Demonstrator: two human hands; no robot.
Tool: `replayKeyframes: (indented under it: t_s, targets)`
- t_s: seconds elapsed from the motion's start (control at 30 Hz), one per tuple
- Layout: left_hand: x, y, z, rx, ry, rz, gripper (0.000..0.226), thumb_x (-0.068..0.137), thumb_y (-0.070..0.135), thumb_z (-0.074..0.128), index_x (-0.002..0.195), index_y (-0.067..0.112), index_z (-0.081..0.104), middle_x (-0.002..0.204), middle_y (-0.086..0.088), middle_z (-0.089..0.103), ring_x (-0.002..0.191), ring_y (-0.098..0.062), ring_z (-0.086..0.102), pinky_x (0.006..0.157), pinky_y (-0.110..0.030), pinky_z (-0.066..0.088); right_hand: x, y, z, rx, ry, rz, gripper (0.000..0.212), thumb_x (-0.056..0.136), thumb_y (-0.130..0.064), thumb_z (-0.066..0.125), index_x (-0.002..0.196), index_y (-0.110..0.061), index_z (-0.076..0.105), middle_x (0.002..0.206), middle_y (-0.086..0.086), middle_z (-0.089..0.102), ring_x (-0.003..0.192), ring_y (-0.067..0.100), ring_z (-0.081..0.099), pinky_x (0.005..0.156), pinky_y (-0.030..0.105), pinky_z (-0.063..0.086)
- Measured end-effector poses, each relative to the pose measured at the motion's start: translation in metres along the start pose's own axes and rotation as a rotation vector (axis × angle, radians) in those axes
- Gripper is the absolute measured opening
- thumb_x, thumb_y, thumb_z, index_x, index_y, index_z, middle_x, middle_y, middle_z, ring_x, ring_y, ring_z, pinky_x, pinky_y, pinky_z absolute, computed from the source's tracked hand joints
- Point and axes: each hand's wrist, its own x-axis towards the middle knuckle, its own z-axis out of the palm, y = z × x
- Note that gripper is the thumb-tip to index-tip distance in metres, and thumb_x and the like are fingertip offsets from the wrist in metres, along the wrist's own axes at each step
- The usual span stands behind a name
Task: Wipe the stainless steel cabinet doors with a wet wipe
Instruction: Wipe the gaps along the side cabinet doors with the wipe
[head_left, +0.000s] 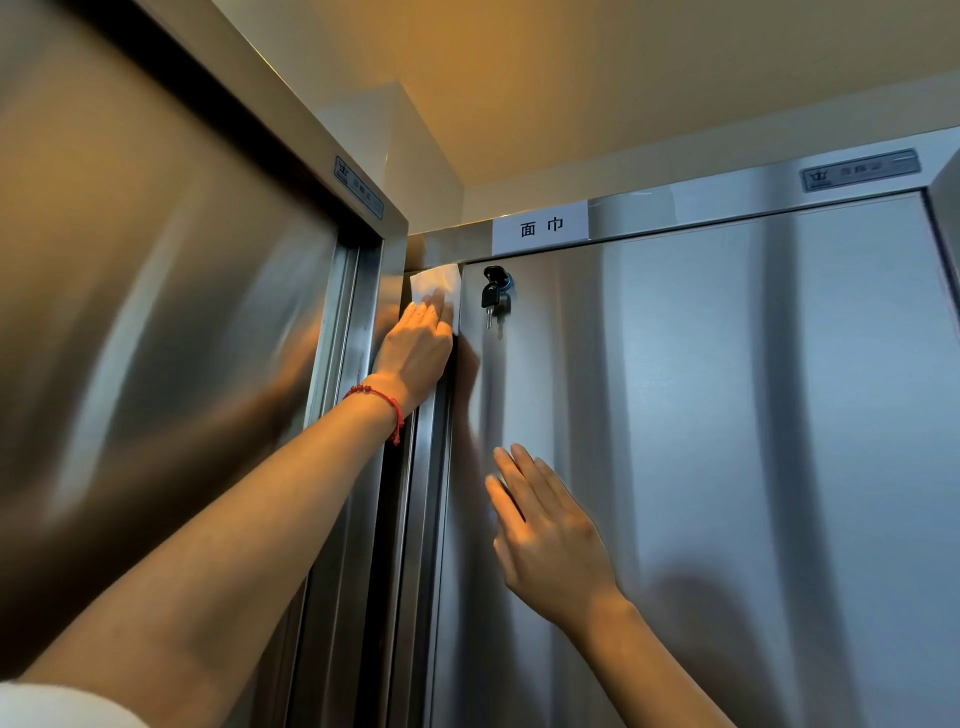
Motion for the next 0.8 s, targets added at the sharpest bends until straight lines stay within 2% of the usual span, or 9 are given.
replayKeyframes:
  t_s: [0.13,0.37,0.53,0.67,0.8]
  targets:
    - [-0.008,0.003,0.002,-0.015,-0.003,-0.003,0.055,0.100,0.002,0.029,0.147,-0.004,0.003,0.155,-0.024,0.005,0.145,-0.029,0.010,0.116,-0.033,0.005,0.001,0.000,0.000,0.017,0.012,-0.003,0.044,0.083,-0.022,0.050,0.121,-0.006,0.064,0.133,0.016,0.056,0.128,0.031,0.049,0.108,0.042,0.035]
    - [-0.023,0.008,0.006,-0.016,-0.024,0.008,0.055,0.101,0.004,0.029,0.147,-0.005,0.001,0.155,-0.024,0.004,0.145,-0.030,0.008,0.117,-0.035,0.006,0.001,0.001,0.000,0.012,0.010,-0.007,0.046,0.077,-0.023,0.064,0.120,-0.006,0.065,0.132,0.016,0.056,0.127,0.032,0.050,0.107,0.043,0.035]
    - [-0.034,0.012,0.006,-0.017,-0.035,0.016,0.046,0.101,0.005,0.030,0.146,-0.003,0.022,0.154,-0.025,0.009,0.144,-0.031,0.012,0.116,-0.034,0.005,0.002,0.000,0.000,0.019,-0.001,0.003,0.046,0.079,-0.024,0.059,0.120,-0.005,0.065,0.132,0.017,0.056,0.127,0.033,0.050,0.106,0.044,0.037]
    - [-0.042,0.014,0.010,0.017,-0.054,0.020,0.054,0.101,0.002,0.028,0.147,-0.005,0.002,0.155,-0.024,0.001,0.145,-0.030,0.007,0.115,-0.034,0.001,0.001,0.001,0.000,0.029,-0.011,0.004,0.045,0.079,-0.022,0.064,0.120,-0.004,0.064,0.131,0.018,0.057,0.127,0.034,0.050,0.105,0.045,0.040]
    - [-0.051,0.018,0.012,0.029,-0.073,0.025,0.055,0.101,0.003,0.027,0.147,-0.005,-0.002,0.155,-0.025,0.001,0.145,-0.030,0.006,0.115,-0.035,0.001,0.001,0.001,0.000,0.037,-0.024,0.013,0.049,0.076,-0.023,0.072,0.121,-0.004,0.064,0.132,0.018,0.056,0.127,0.034,0.049,0.105,0.045,0.040]
